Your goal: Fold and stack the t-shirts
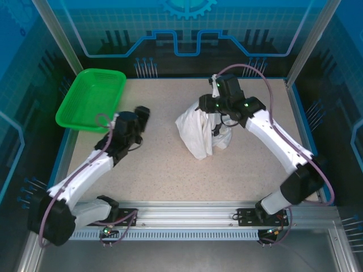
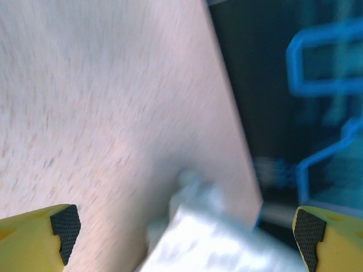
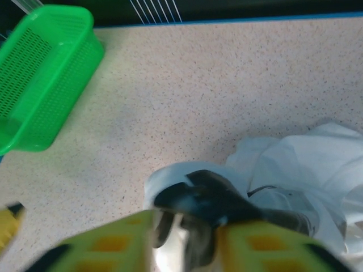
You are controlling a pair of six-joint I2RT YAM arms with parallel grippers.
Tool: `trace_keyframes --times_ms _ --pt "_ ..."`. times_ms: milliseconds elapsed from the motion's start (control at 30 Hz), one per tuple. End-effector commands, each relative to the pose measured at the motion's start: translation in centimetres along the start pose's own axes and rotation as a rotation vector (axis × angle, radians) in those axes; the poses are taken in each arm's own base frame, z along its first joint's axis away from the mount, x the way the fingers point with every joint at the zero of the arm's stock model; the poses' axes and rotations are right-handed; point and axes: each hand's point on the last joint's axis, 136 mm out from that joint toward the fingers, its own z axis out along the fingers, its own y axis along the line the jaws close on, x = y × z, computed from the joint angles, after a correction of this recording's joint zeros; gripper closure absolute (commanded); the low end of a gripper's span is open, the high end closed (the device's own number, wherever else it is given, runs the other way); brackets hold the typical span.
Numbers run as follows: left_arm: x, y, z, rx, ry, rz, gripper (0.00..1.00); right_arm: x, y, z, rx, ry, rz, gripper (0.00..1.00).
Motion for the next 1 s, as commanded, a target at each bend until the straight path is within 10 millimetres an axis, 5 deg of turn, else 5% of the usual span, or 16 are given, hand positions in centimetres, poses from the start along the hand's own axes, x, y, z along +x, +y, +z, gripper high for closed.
trace_keyframes --times_ms 0,33,100,233,400,600,733,833,967 --pt "6.1 1.4 2.3 0.03 0.284 0.18 0.01 0.2 -2.5 2.1 0.088 0.098 0.027 0.38" --pt "7.5 2.0 2.7 0.018 0.348 0.226 0.02 0.0 -3.0 2.2 0.085 0.117 0.053 0.21" --pt "9.8 3.4 2.9 -0.033 0.424 0.314 0.02 0.0 -3.4 2.0 0.035 0.141 0.086 0.07" --pt "14.5 6.5 2.6 -0.111 0.54 0.5 0.04 1.2 -5.4 -0.1 0.057 0.105 0.11 0.08" --pt "19.6 9.5 3.2 -0.108 0.705 0.476 0.15 9.5 -10.2 -0.3 0.095 0.197 0.231 0.17" --pt "18.7 12.7 4.1 -0.267 0.657 0.577 0.21 17.9 -12.3 1.1 0.078 0.331 0.335 0.24" --pt "18.0 13.9 4.8 -0.31 0.618 0.623 0.23 19.7 -13.6 2.1 0.127 0.37 0.345 0.19" --pt "18.1 13.8 5.8 -0.316 0.617 0.65 0.42 20.9 -14.3 3.5 0.142 0.423 0.359 0.16" --pt "16.6 14.5 7.1 -0.373 0.53 0.727 0.58 19.9 -14.5 5.4 0.144 0.46 0.363 0.25"
